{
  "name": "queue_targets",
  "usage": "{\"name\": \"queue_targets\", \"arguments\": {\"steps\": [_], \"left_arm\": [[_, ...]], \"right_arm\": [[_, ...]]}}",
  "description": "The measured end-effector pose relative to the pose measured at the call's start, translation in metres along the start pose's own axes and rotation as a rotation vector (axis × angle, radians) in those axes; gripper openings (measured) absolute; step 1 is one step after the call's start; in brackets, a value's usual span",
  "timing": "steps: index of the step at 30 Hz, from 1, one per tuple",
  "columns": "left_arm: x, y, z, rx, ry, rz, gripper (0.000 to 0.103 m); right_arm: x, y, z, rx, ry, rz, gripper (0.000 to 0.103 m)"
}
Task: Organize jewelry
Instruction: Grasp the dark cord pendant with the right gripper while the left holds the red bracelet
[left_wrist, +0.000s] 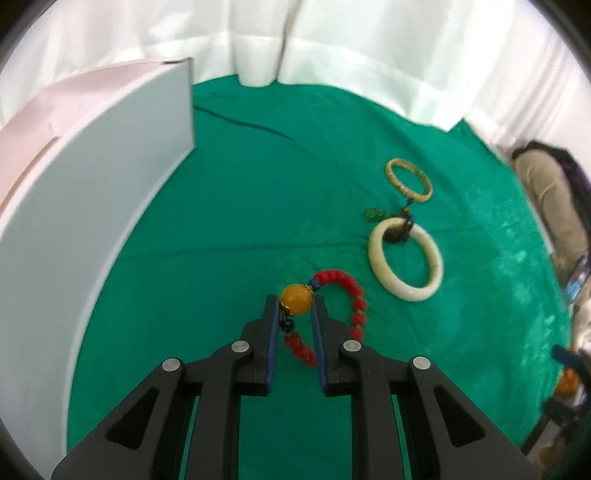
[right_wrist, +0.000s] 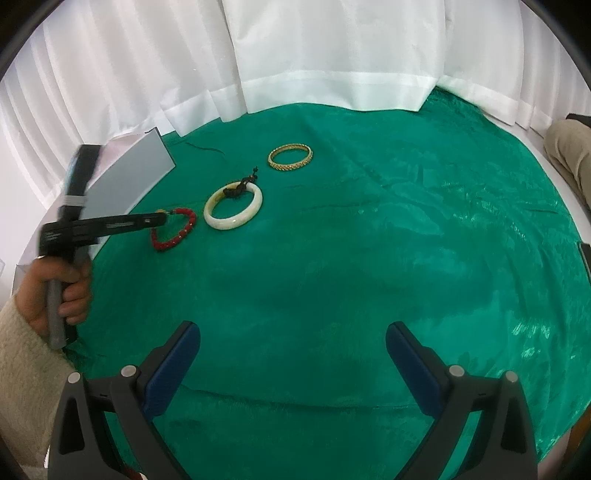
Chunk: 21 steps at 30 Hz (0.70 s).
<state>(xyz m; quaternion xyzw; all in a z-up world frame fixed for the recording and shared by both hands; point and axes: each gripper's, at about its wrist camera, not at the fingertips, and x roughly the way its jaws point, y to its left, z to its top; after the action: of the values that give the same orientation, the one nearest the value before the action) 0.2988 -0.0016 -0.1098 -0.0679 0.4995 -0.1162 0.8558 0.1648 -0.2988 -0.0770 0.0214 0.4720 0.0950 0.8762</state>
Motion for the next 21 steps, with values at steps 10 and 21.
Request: {"name": "queue_targets", "arguments": {"steps": [10,21], "left_arm": [[-0.046,0.016,-0.025,-0.080,-0.046,-0.035,0.015],[-0.071,0.030,-0.047,-0.102,-0.056,-0.016,0.015]], "right_arm": [[0.004,0.012,-0.002,-0.014,0.012,0.043,0.102],[0.011,0.006,0.046,-0.027,0.032,0.105,0.102]]}}
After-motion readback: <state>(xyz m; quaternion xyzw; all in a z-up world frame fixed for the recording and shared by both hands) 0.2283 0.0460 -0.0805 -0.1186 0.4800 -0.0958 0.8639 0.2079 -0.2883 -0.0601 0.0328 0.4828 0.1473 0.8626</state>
